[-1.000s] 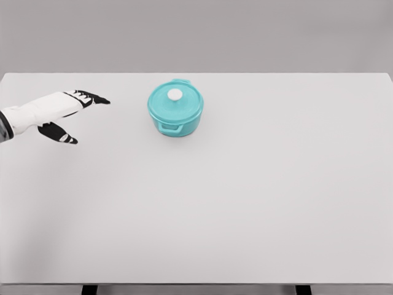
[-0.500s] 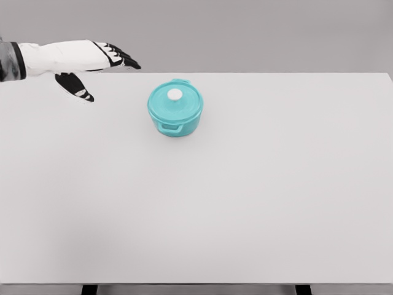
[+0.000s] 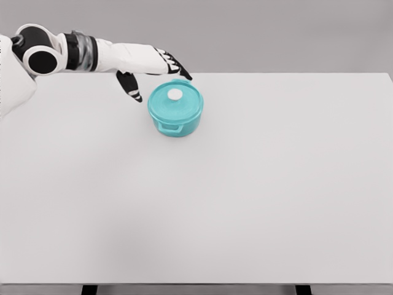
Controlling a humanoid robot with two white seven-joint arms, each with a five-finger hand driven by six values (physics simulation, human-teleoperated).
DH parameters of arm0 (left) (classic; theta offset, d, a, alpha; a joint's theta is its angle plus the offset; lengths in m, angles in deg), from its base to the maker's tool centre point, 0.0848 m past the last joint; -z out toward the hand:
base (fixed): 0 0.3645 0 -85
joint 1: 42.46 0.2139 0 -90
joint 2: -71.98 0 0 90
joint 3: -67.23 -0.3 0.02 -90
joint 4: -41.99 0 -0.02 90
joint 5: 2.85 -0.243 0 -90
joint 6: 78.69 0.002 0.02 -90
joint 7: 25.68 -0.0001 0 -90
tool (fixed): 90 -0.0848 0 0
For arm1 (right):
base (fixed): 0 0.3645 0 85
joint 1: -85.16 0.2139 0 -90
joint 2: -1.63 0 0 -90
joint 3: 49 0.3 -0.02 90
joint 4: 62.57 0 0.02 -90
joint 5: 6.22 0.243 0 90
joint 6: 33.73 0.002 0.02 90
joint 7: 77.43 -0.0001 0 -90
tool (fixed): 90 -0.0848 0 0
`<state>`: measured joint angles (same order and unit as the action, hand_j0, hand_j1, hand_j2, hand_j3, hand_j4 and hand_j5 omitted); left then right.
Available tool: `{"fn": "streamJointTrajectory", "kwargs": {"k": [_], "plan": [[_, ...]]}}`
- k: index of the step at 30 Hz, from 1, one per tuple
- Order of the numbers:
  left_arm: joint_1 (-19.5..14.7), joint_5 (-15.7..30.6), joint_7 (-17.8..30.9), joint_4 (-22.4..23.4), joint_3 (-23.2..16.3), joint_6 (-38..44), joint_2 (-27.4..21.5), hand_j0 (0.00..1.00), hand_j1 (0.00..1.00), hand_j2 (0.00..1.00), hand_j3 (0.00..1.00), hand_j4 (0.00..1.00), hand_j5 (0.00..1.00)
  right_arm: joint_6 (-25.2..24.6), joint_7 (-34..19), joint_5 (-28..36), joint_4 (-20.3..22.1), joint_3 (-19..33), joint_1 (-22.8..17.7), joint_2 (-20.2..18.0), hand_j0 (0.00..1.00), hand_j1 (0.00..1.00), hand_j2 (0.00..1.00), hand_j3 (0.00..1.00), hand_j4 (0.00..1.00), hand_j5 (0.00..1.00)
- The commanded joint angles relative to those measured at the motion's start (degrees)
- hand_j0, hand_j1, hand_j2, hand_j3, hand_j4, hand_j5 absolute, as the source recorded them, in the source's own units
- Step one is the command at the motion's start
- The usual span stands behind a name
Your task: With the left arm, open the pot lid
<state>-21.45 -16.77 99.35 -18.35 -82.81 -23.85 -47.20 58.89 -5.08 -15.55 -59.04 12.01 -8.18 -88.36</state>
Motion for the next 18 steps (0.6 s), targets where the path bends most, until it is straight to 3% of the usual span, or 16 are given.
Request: {"fn": "streamJointTrajectory", "kwargs": {"k": [1, 5, 8, 10, 12, 16, 18], "plan": [[0.0, 0.1, 0.0, 0.3, -0.1, 0.2, 1.1, 1.00, 1.00, 1.00, 1.00, 1.00, 1.00, 0.0, 0.0, 0.0, 0.0, 0.0, 0.0, 0.0, 1.00, 1.00, 1.00, 1.00, 1.00, 1.00], [-0.3, -2.9, 0.0, 5.0, 0.0, 0.2, 4.2, 0.99, 0.99, 0.99, 0.99, 0.99, 0.99, 0.0, 0.0, 0.0, 0.0, 0.0, 0.0, 0.0, 1.00, 1.00, 1.00, 1.00, 1.00, 1.00], [-0.3, -3.5, 0.0, 5.3, -0.1, 0.2, 4.6, 0.98, 0.98, 0.98, 0.98, 0.98, 0.98, 0.0, 0.0, 0.0, 0.0, 0.0, 0.0, 0.0, 1.00, 1.00, 1.00, 1.00, 1.00, 1.00], [-0.3, -3.8, 0.0, 5.3, -0.3, 0.2, 4.8, 0.90, 0.90, 0.90, 0.90, 0.90, 0.90, 0.0, 0.0, 0.0, 0.0, 0.0, 0.0, 0.0, 1.00, 1.00, 1.00, 1.00, 1.00, 1.00], [-0.3, -3.8, 0.0, 5.8, -0.3, 0.2, 5.4, 0.90, 0.90, 0.90, 0.90, 0.90, 0.90, 0.0, 0.0, 0.0, 0.0, 0.0, 0.0, 0.0, 1.00, 1.00, 1.00, 1.00, 1.00, 1.00], [-0.3, -8.1, 0.0, 13.1, -0.3, 0.2, 10.0, 0.90, 0.90, 0.90, 0.90, 0.90, 0.90, 0.0, 0.0, 0.0, 0.0, 0.0, 0.0, 0.0, 1.00, 1.00, 1.00, 1.00, 1.00, 1.00], [-0.3, -8.8, 0.0, 13.6, -0.3, 0.2, 10.3, 0.90, 0.90, 0.90, 0.90, 0.90, 0.90, 0.0, 0.0, 0.0, 0.0, 0.0, 0.0, 0.0, 1.00, 1.00, 1.00, 1.00, 1.00, 1.00]]}}
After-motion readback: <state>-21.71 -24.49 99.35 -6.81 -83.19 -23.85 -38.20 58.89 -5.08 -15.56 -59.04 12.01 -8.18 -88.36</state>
